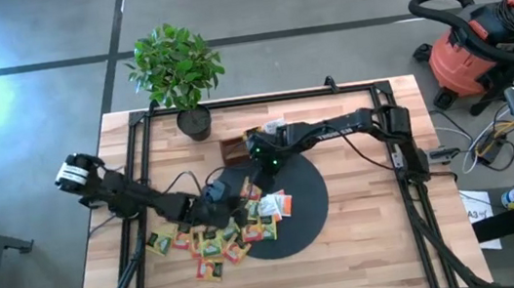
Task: Pick & Place Tea
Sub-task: Put the orange tea bag into the left slot of the wooden organizer
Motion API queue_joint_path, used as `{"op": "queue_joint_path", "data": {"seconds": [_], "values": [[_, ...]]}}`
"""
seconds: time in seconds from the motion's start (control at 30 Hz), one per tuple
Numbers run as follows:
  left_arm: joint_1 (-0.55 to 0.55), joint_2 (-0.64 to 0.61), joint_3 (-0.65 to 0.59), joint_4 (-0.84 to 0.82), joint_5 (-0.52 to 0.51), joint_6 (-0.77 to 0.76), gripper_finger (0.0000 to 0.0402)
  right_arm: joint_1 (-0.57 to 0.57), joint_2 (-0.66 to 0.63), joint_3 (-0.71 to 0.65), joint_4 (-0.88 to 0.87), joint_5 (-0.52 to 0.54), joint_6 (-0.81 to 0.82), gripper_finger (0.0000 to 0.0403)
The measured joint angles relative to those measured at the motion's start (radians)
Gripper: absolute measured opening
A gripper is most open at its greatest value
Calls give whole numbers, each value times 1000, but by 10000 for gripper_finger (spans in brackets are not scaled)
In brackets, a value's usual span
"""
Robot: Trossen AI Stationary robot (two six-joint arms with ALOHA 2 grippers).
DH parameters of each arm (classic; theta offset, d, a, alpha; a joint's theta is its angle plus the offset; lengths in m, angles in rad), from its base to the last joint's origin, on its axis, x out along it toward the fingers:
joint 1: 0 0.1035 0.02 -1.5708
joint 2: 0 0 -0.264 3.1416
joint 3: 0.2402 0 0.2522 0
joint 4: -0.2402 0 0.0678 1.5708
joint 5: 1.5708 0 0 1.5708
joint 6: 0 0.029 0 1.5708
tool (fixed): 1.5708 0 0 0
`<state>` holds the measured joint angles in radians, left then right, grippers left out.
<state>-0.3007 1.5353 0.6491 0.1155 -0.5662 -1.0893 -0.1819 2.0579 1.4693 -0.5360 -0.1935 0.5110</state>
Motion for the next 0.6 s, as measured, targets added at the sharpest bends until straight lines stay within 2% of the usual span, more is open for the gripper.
{"op": "queue_joint_path", "data": {"seconds": [0.17,0.3,0.6], "values": [[68,29,1,46,102,79,103,-14,-1,-15,24,-18,14,105],[91,71,1,59,129,91,103,-12,-1,-16,57,-16,18,130],[122,188,7,150,195,82,103,-19,21,-25,48,-16,35,143]]}}
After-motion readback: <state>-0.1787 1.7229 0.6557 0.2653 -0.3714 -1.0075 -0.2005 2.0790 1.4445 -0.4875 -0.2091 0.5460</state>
